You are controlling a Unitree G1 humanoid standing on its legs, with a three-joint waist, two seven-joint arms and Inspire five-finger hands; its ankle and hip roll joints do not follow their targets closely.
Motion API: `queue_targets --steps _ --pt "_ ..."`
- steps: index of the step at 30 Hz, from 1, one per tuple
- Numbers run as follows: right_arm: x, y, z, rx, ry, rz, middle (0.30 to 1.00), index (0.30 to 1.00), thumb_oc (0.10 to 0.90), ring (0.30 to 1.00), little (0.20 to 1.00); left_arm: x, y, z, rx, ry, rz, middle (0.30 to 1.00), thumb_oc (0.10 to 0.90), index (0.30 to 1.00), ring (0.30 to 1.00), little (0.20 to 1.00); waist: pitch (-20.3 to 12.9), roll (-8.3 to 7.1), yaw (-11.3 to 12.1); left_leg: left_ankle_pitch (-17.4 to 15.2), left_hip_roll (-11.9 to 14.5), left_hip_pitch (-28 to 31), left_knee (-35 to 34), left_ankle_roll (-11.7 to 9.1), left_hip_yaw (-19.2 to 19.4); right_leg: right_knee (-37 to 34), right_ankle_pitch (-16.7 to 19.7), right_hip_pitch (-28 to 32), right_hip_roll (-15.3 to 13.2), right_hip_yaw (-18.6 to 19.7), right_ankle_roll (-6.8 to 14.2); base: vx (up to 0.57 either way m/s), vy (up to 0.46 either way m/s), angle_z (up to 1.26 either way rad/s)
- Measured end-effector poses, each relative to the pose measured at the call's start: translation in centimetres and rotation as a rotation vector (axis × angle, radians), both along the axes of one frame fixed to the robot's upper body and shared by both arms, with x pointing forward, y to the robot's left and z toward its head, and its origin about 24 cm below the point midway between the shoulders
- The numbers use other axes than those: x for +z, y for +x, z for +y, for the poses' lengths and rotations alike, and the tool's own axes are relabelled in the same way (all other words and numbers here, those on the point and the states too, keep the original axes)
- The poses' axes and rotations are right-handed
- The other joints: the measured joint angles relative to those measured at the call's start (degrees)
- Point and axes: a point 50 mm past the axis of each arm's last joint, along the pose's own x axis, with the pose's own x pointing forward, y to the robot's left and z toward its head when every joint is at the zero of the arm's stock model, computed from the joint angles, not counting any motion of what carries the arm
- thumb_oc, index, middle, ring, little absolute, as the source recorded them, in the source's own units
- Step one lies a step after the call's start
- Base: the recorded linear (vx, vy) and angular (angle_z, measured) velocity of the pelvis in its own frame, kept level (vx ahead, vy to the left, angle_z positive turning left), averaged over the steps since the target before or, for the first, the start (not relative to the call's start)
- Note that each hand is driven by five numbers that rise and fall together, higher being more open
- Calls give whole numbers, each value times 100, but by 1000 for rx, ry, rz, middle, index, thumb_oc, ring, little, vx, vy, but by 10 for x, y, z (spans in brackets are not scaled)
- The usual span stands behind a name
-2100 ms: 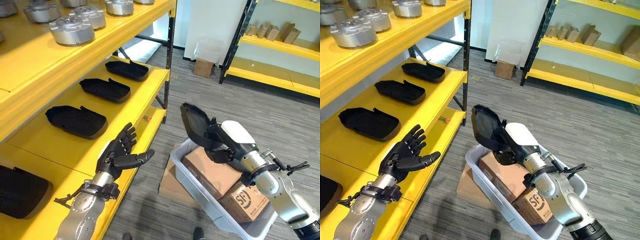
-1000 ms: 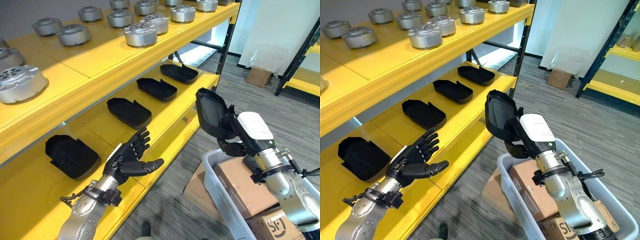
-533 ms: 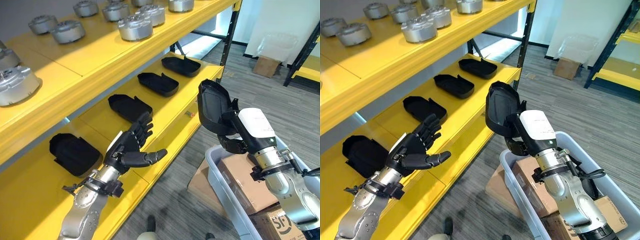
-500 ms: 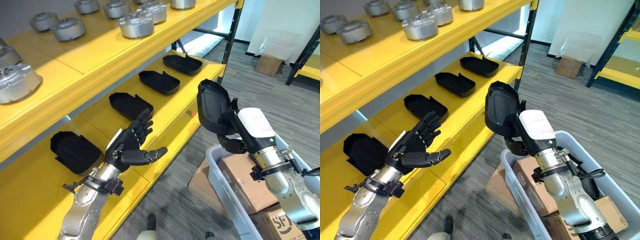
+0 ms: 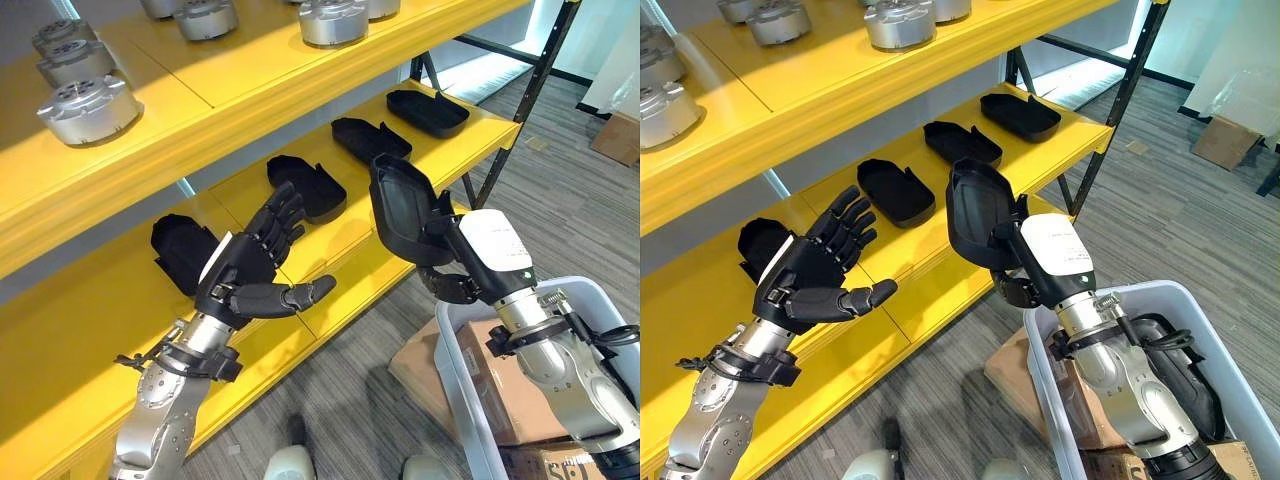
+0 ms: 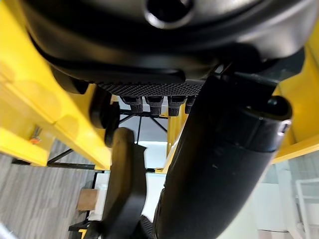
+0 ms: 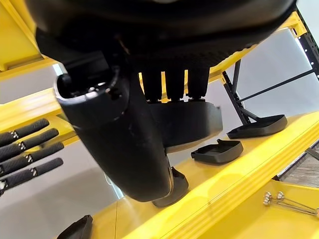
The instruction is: Move parts from the plastic box to the shelf.
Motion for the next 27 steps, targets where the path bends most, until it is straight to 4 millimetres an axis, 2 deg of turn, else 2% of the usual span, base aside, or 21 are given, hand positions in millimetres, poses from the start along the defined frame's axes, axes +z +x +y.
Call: queue_targets --steps 1,3,4,5,6,7,8,9,10,11,12,13,14,16,17,19,22,24,25,26,27 --pt "1 1 -2 -5 -6 -3 300 300 400 300 300 3 2 -1 4 -7 -14 1000 900 1000 1000 1000 -28 59 -79 268 -34 77 -133 -157 -2 86 28 -24 -63 -47 96 -127 283 56" --pt "0 7 -4 -21 -16 4 300 300 400 300 300 2 9 2 43 -21 -4 1000 900 1000 1000 1000 5 17 -72 505 -197 8 -196 28 -21 1623 -103 -997 -183 199 -22 -117 310 53" --pt "1 7 -1 -10 -14 -2 300 300 400 300 300 3 7 8 65 -14 -14 1000 900 1000 1000 1000 -92 -28 -61 733 -227 19 -530 -284 -100 1050 -211 -1155 11 245 -22 -148 504 74" --pt "8 11 -1 2 -19 -31 300 300 400 300 300 7 8 14 89 -5 -42 1000 900 1000 1000 1000 -98 -176 -112 821 -237 22 -842 -515 -296 547 352 -1174 -163 49 -84 -181 724 92" --pt "12 13 0 4 -18 -45 300 300 400 300 300 6 9 15 114 -5 -26 1000 900 1000 1000 1000 -103 -185 -71 401 379 38 -250 -499 385 542 414 -1183 -266 -75 -133 -200 919 116" --pt "16 14 0 12 -23 -63 300 300 400 300 300 3 12 14 125 -9 -10 1000 900 1000 1000 1000 -105 -170 -130 370 816 207 -149 -748 619 632 474 -1173 -604 -163 -31 -158 855 102" --pt "18 14 -2 8 -35 -68 300 300 400 300 300 2 13 13 129 -11 -5 1000 900 1000 1000 1000 -114 -131 -144 422 867 257 -235 -859 620 635 545 -1170 -826 -218 89 -119 823 115" --pt "26 14 -10 -12 -76 -75 300 300 400 300 300 -1 13 11 147 -42 2 1000 900 1000 1000 1000 -159 142 -167 801 813 317 -460 -759 635 607 706 -1145 -1118 -364 366 -56 481 87" --pt "29 15 -13 -17 -98 -75 300 300 400 300 300 -3 12 12 172 -68 7 1000 900 1000 1000 1000 -180 318 -127 687 693 368 -451 -996 736 548 808 -1099 -1248 -398 554 -41 447 78" --pt "26 15 -11 -16 -87 -61 300 300 400 300 300 -3 11 16 199 -67 7 1000 900 1000 1000 1000 -172 279 -70 449 496 376 -454 -1158 751 399 962 -1002 -1437 -402 689 -16 340 37" --pt "22 15 -9 -3 -88 -45 300 300 400 300 300 -4 11 21 233 -78 14 1000 900 1000 1000 1000 -171 270 -5 380 355 360 -478 -1195 749 403 906 -1034 -1509 -405 643 -24 410 36" --pt "18 15 -6 17 -89 -22 300 300 400 300 300 -6 11 27 268 -74 22 1000 900 1000 1000 1000 -176 260 92 363 285 289 -465 -1169 745 416 681 -1018 -1327 -415 750 -12 344 78" --pt "15 16 -6 19 -99 -3 300 300 400 300 300 -10 9 33 311 -71 37 1000 900 1000 1000 1000 -187 285 99 336 185 136 -442 -1105 692 85 757 -693 -1147 -359 656 17 291 96" --pt "13 17 -5 19 -95 9 300 300 400 300 300 -10 0 42 347 -62 38 1000 900 1000 1000 1000 -200 249 308 274 78 181 -539 -1068 669 -201 950 -557 -1213 -451 634 39 242 49" --pt "9 16 -2 27 -72 20 300 300 400 300 300 -11 -5 49 368 -47 37 1000 900 1000 1000 1000 -249 153 518 234 31 164 -540 -1107 692 -523 1021 -408 -1220 -465 661 34 113 -2" --pt "1 15 3 28 -24 44 300 300 400 300 300 -17 -13 57 395 -25 68 1000 900 1000 1000 1000 -301 47 586 237 6 158 -549 -1095 615 -1049 1399 -50 -1172 -651 738 64 114 21" --pt "-10 11 3 2 27 76 300 300 400 300 300 -24 -21 61 376 23 110 1000 900 1000 1000 1000 -518 -233 699 244 -70 -38 -534 -1052 492 -1463 1445 150 -1116 -680 708 53 80 41" --pt "-21 6 -7 -73 16 110 300 300 400 300 300 -25 -15 53 306 29 116 1000 900 1000 1000 1000 -647 -448 488 339 -215 -375 -476 -893 -174 -1490 1173 391 -945 -251 303 65 21 148" --pt "-22 6 -13 -108 18 119 300 300 400 300 300 -24 -12 50 279 31 107 1000 900 1000 1000 1000 -658 -473 403 422 -242 -497 -510 -802 -442 -1308 1141 343 -879 38 207 47 -7 144" --pt "-23 7 -17 -134 18 122 300 300 400 300 300 -24 -11 48 265 31 106 1000 900 1000 1000 1000 -654 -400 391 538 -196 -505 -698 -642 -653 -800 1140 70 -798 250 311 33 -24 101" --pt "-23 6 -20 -149 17 116 300 300 400 300 300 -23 -11 49 265 37 106 1000 900 1000 1000 1000 -643 -272 389 596 -19 -495 -838 -591 -728 -610 722 -109 -609 414 641 10 -55 59"
